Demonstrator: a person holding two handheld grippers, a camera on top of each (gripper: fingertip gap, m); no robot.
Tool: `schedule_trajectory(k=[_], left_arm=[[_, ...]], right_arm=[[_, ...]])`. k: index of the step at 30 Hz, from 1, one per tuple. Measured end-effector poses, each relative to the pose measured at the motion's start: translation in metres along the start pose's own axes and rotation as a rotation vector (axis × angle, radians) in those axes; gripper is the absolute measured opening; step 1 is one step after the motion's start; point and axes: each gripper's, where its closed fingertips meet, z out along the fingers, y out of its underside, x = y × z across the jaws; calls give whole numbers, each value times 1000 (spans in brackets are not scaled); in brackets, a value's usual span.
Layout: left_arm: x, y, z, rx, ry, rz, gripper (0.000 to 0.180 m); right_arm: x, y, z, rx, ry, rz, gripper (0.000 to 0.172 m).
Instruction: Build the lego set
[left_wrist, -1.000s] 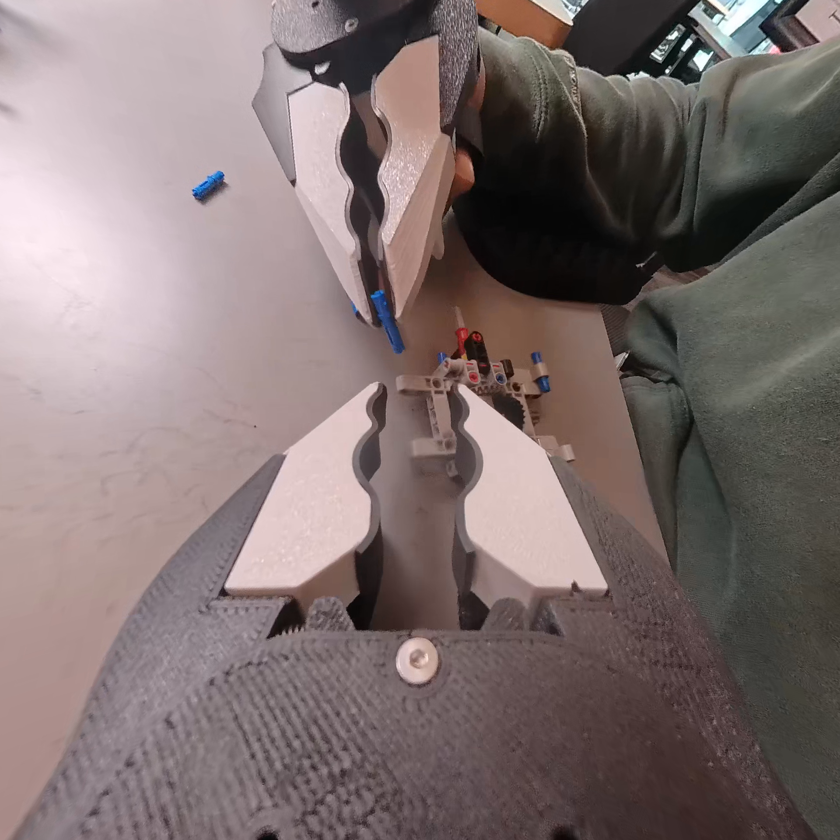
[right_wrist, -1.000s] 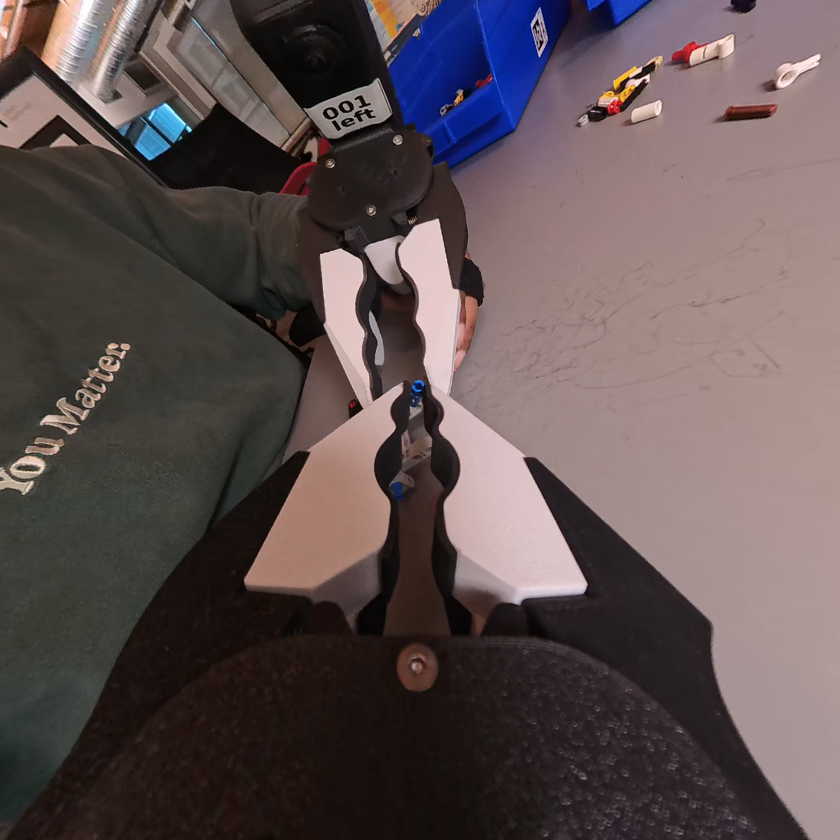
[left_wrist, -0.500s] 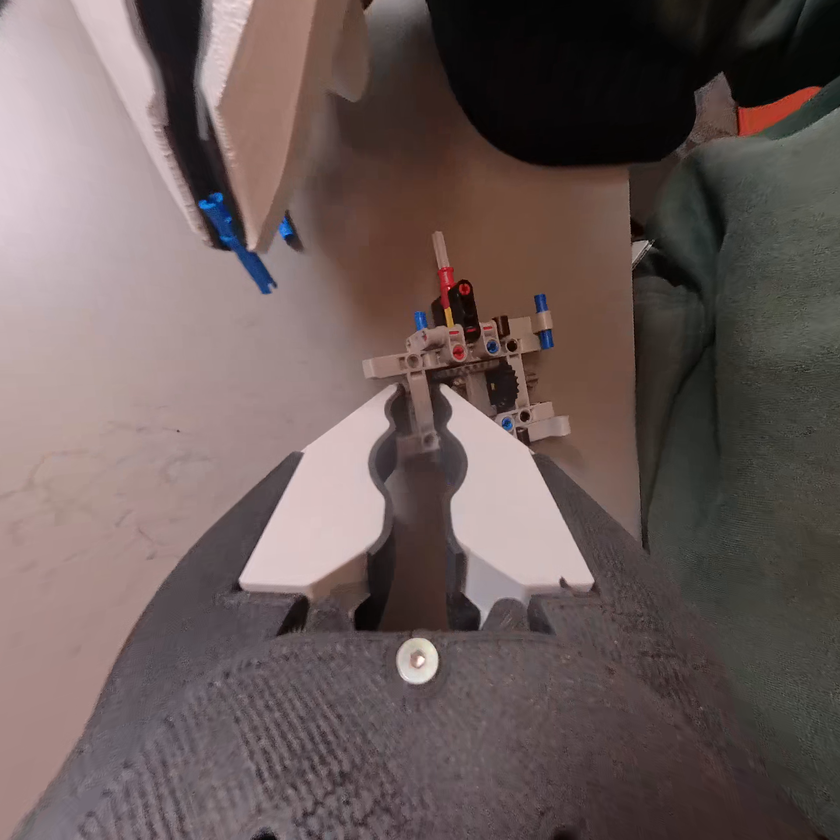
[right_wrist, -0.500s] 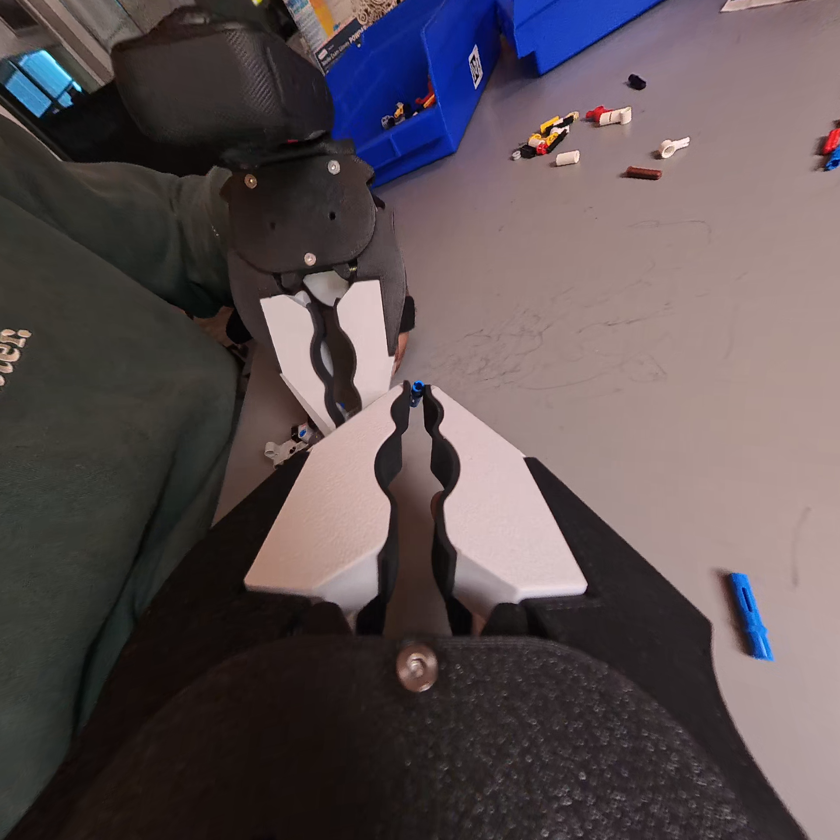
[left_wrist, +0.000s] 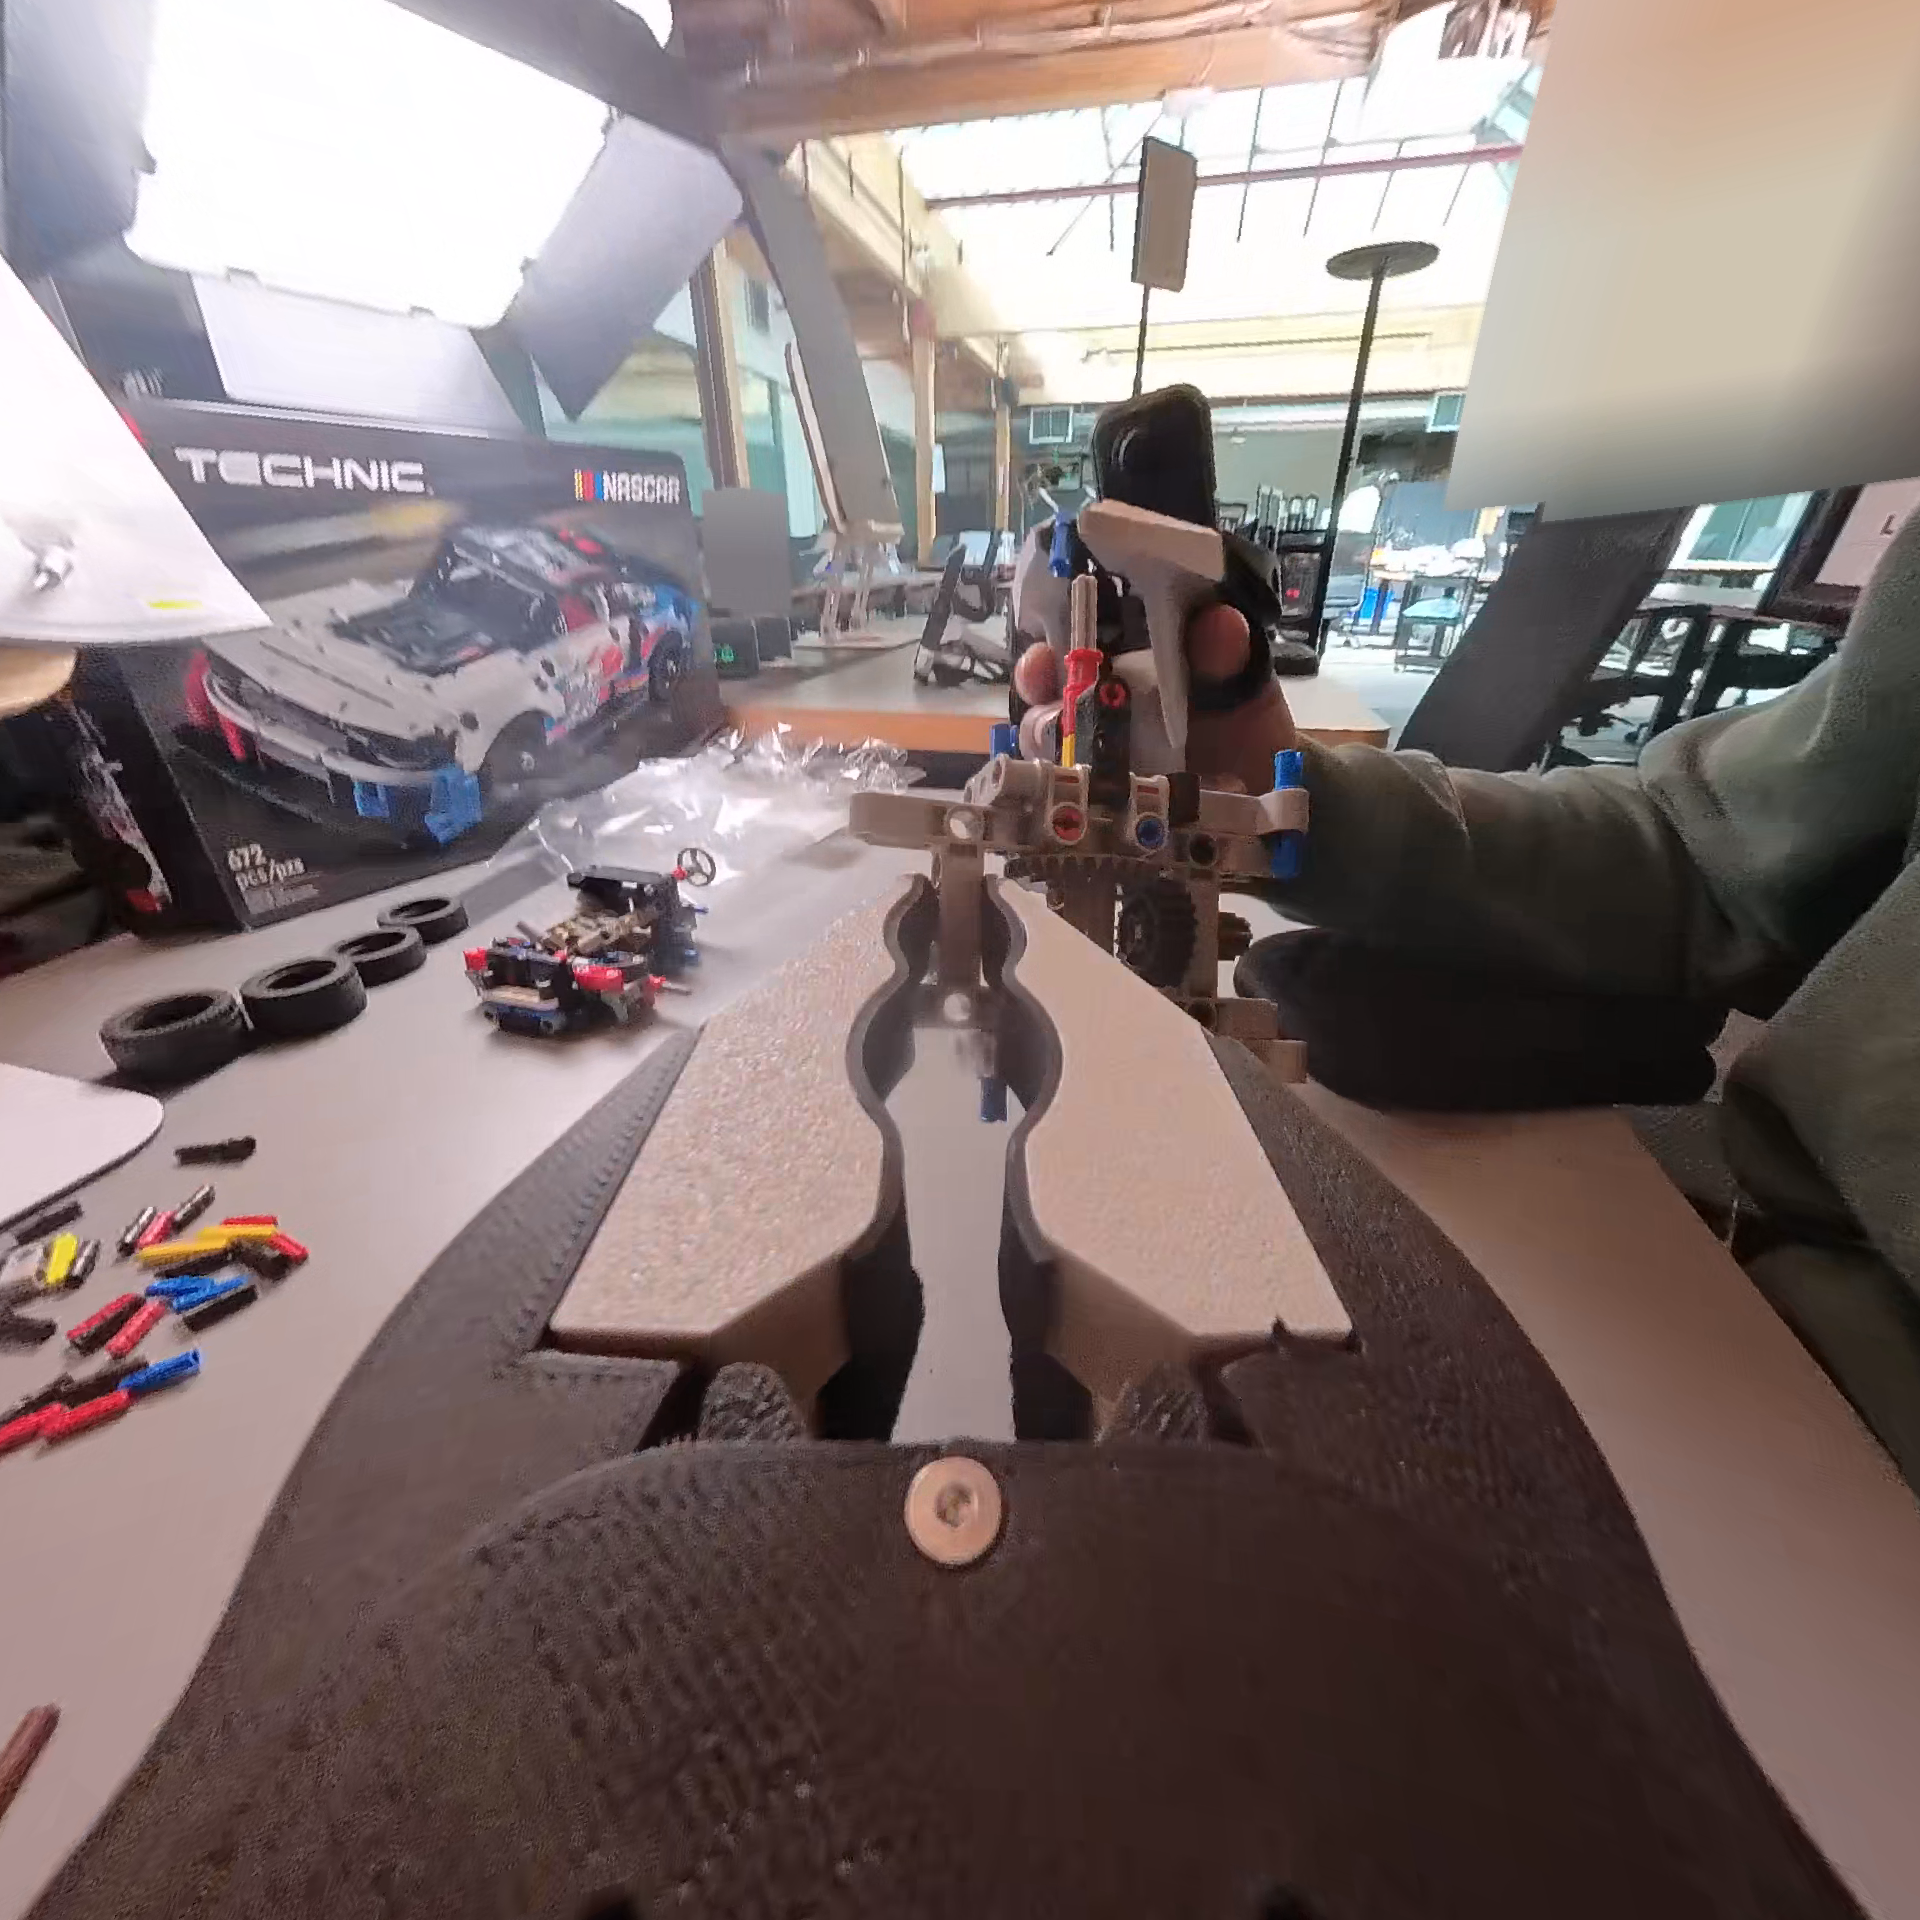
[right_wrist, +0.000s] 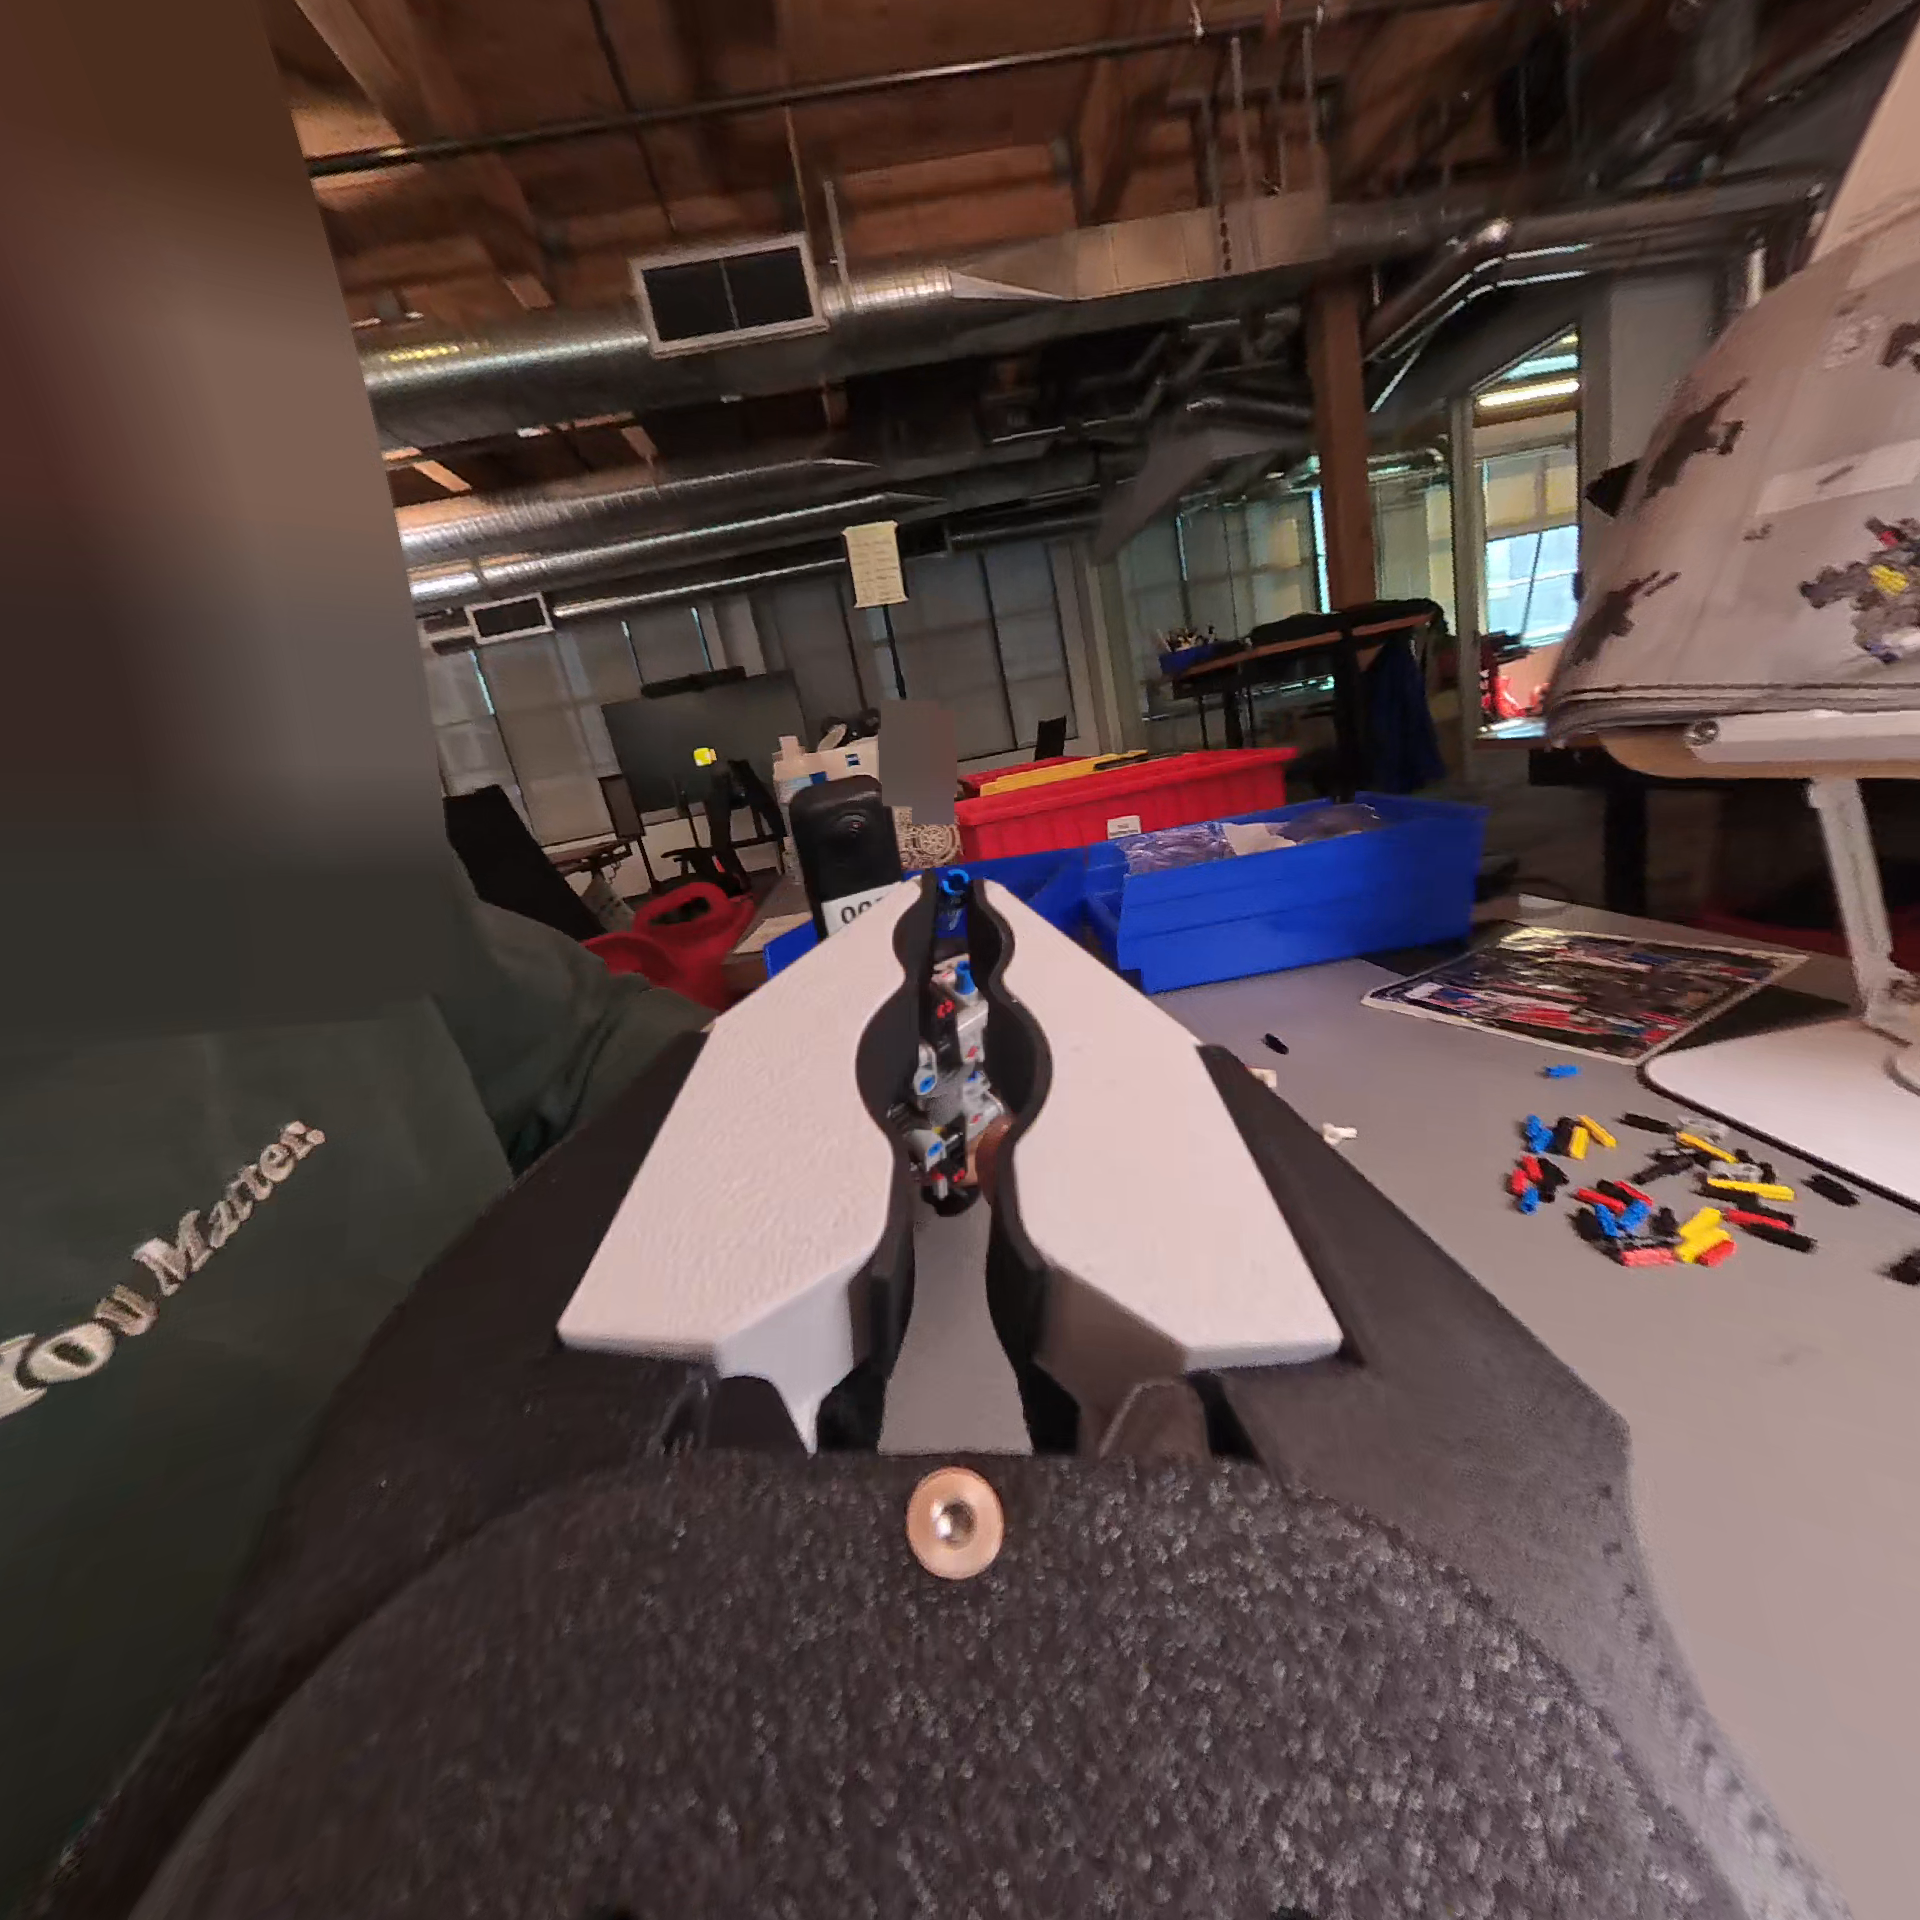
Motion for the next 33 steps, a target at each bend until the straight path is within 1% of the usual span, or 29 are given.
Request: schedule_trajectory(k=[4,7,14,19,23,27,29,33], left_arm=[[6,-2,2,29,27,-3,7],[7,-1,2,33,32,-18,7],[4,3,2,2,24,-44,7],[1,9,2,-48,8,-65,6],[-2,18,2,-113,-9,-88,6],[-7,33,2,-213,-31,-109,6],[-8,40,2,-264,-41,-119,6],[-13,54,0,-350,-68,-141,6]], right_arm=[[-25,16,14,-47,-113,3,3],[-33,32,21,-99,-151,-1,3],[-29,51,26,-162,-140,8,3],[-22,57,25,-194,-117,9,3],[-17,63,23,-256,-84,-31,3],[-9,76,16,-388,-41,-76,3],[-6,83,13,-442,-29,-71,3],[2,96,9,-502,3,-29,3]])
